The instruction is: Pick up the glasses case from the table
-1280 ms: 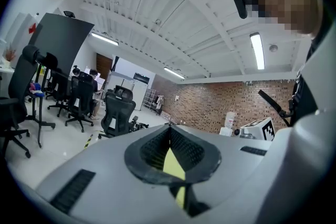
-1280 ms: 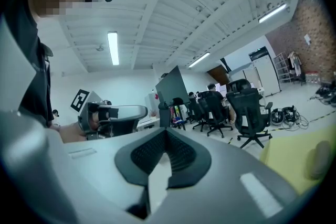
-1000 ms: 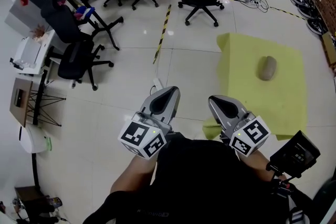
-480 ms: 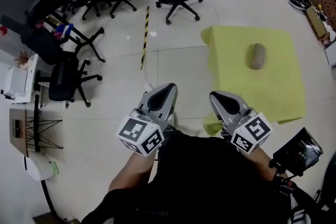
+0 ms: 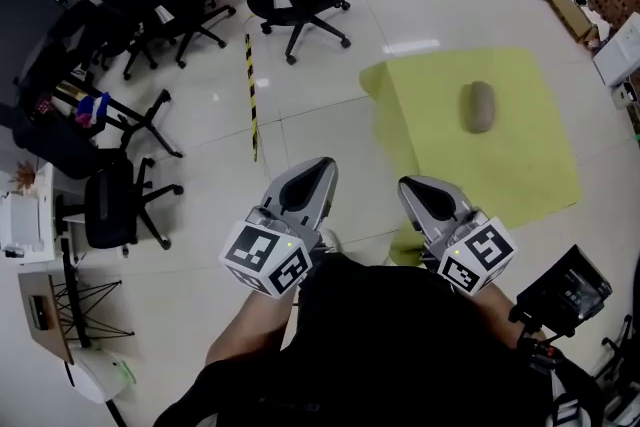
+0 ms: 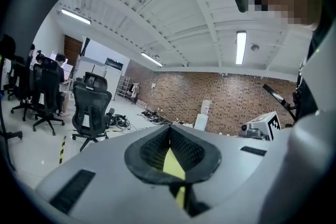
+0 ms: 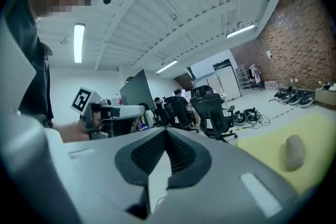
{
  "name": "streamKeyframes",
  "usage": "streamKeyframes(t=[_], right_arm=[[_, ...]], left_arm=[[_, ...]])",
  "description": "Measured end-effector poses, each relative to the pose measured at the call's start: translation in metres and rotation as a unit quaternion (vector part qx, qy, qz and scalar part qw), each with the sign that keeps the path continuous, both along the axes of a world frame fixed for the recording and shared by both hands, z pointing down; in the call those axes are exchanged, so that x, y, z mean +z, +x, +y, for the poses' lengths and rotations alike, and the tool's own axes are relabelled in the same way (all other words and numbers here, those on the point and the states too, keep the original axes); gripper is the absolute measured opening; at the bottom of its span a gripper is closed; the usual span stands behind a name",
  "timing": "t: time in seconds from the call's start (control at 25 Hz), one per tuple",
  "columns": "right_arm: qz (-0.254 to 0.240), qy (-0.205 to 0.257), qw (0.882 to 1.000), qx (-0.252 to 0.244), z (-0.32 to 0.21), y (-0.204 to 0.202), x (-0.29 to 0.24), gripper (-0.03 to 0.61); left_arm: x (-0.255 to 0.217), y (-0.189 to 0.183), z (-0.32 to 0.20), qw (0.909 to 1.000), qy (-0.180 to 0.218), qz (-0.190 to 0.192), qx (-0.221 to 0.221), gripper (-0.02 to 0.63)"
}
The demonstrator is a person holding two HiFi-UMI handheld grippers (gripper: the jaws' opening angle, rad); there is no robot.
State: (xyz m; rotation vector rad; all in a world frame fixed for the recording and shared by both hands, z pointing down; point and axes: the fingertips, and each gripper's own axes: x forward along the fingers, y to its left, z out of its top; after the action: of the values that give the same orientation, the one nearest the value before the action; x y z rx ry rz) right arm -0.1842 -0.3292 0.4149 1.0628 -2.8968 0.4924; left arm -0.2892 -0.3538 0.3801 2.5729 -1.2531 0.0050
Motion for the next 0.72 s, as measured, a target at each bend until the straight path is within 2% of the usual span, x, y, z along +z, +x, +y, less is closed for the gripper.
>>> streamKeyframes(t=[0.48,0.72], right_arm=[[0.019,-0.019,0.998,0.056,-0.049,-0.063,0.014,0.002],[0.029,-0.022,0.997,0.072,-0.066,-0.106,0.016,0.002]], left_arm=[[0.009,-0.055,-0.063,0.9983,0.001,0.009,0.057,0.008],[0.012,-0.101,-0.091,0.9977,-0.003,0.018,0.065,0.008]])
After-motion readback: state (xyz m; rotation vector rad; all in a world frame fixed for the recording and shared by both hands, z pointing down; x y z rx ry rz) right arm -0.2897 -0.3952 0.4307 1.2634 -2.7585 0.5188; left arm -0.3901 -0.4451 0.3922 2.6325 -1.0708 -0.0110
